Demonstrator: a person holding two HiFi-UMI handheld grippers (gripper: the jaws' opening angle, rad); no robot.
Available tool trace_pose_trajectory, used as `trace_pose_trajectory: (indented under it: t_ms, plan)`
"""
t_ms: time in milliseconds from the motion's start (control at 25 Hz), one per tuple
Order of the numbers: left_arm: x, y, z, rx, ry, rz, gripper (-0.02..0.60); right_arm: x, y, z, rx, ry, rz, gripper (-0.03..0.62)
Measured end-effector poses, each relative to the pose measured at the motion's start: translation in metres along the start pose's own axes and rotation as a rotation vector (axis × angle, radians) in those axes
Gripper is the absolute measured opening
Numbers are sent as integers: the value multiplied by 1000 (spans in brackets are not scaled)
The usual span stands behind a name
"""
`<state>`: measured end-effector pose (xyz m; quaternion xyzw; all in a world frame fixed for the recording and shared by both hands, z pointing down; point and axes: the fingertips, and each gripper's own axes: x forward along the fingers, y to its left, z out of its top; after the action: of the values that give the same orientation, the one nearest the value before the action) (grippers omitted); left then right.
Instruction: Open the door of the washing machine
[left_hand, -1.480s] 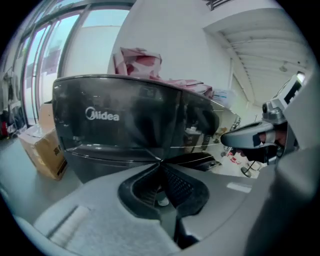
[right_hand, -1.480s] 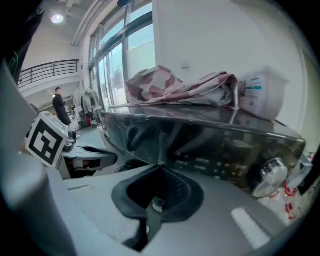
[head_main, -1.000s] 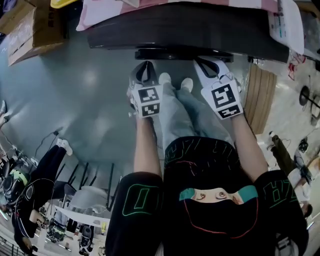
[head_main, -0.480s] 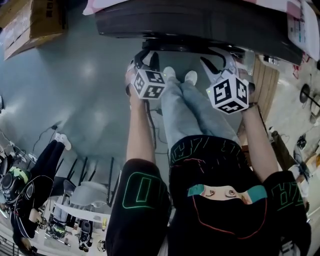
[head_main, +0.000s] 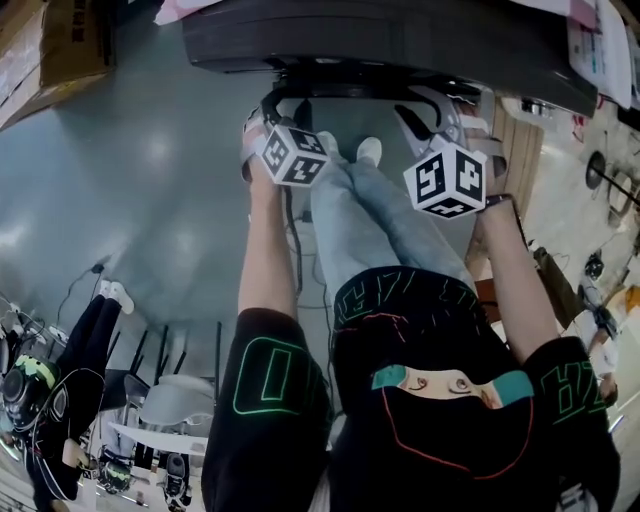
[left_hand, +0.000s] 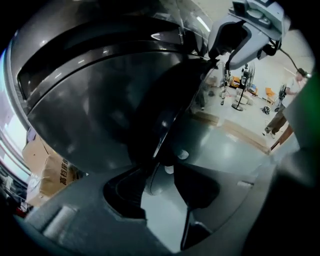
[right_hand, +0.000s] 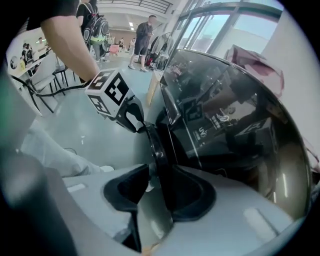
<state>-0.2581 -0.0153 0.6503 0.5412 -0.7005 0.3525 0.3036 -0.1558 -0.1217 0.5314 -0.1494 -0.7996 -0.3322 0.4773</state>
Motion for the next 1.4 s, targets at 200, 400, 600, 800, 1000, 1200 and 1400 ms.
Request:
trace_pose_trajectory:
  t_ms: [200,400,600,800,1000,1200,1400]
  plan:
    - [4,-2,-5,41,17,3,175,2,3,-1,-1,20,44,149]
    - [-1,-2,-6,24,39,-6,163,0,5,1,-24,36,72,149]
    - [2,-2,-4,21,53,12,161,1,3,0,-10,30,68,137]
    - [3,-5,-4,17,81,59,161,-1,5,-3,-18,16,68,124]
    - [-9,-28,-25,-6,117,44,162,-7,22,-6,-85,-6,109,98]
    - [-24,-75,-51,-93,136,70,163,-20,49,-22,-174,-38,151,104]
    - [-40,-104,-66,-155,171,129,164,-33,67,-29,-230,-82,168,104]
